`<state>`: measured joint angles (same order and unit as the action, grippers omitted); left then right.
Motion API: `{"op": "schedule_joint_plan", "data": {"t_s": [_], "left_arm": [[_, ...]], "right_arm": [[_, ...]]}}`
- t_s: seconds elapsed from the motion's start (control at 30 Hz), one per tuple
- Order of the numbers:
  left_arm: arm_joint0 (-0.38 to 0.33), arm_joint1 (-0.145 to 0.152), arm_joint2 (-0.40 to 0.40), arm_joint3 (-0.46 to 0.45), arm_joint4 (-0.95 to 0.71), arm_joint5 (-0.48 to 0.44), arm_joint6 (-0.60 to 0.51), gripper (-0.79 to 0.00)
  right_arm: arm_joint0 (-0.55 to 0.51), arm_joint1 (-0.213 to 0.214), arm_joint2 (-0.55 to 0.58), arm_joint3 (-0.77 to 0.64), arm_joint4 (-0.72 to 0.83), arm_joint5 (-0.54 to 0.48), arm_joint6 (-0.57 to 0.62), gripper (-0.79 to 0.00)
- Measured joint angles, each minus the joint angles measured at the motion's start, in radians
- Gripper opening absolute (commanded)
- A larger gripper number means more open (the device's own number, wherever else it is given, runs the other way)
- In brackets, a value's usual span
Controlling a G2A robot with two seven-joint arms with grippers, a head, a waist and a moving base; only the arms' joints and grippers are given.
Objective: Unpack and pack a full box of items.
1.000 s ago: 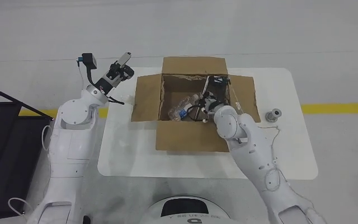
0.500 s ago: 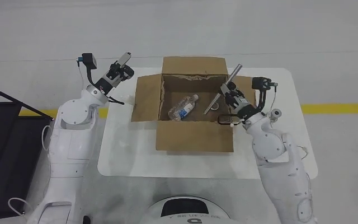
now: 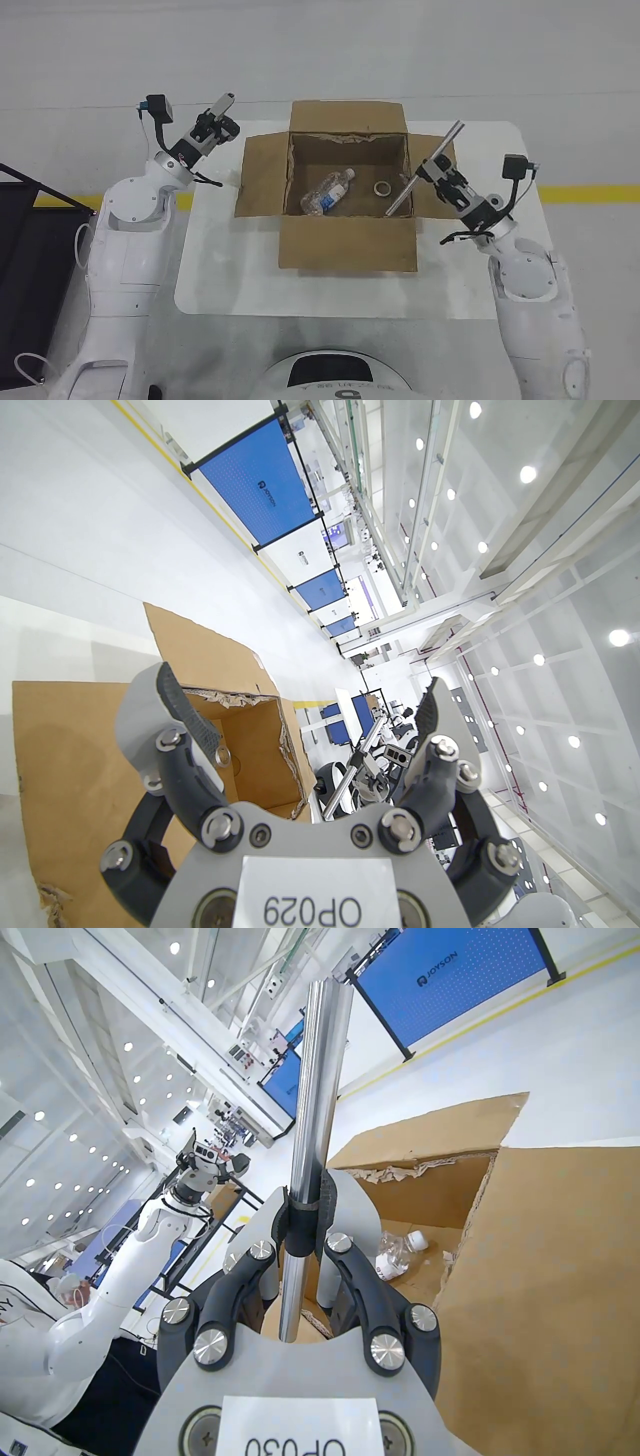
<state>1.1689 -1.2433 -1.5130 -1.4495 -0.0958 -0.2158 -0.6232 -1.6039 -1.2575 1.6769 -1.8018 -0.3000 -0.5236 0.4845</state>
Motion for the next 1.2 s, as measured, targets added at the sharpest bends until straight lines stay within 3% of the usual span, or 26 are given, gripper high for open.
{"op": "schedule_joint_plan", "data": {"t_s": [0.2, 0.53, 0.7, 0.87, 1.2], "left_arm": [[0.0, 0.0, 0.0, 0.0, 0.0, 0.0, 0.0, 0.0], [0.0, 0.0, 0.0, 0.0, 0.0, 0.0, 0.0, 0.0], [0.0, 0.0, 0.0, 0.0, 0.0, 0.0, 0.0, 0.0], [0.0, 0.0, 0.0, 0.0, 0.0, 0.0, 0.0, 0.0], [0.0, 0.0, 0.0, 0.0, 0.0, 0.0, 0.0, 0.0]], "right_arm": [[-0.007, 0.001, 0.0, 0.01, 0.032, 0.001, 0.006, -0.785], [-0.088, 0.048, 0.266, 0.184, 0.519, -0.119, 0.287, -0.785], [-0.121, 0.062, 0.352, 0.31, 0.654, -0.148, 0.357, -0.785], [-0.091, 0.073, 0.364, 0.439, 0.64, -0.081, 0.368, -0.785], [-0.023, 0.093, 0.346, 0.609, 0.465, 0.043, 0.293, -0.785]]}}
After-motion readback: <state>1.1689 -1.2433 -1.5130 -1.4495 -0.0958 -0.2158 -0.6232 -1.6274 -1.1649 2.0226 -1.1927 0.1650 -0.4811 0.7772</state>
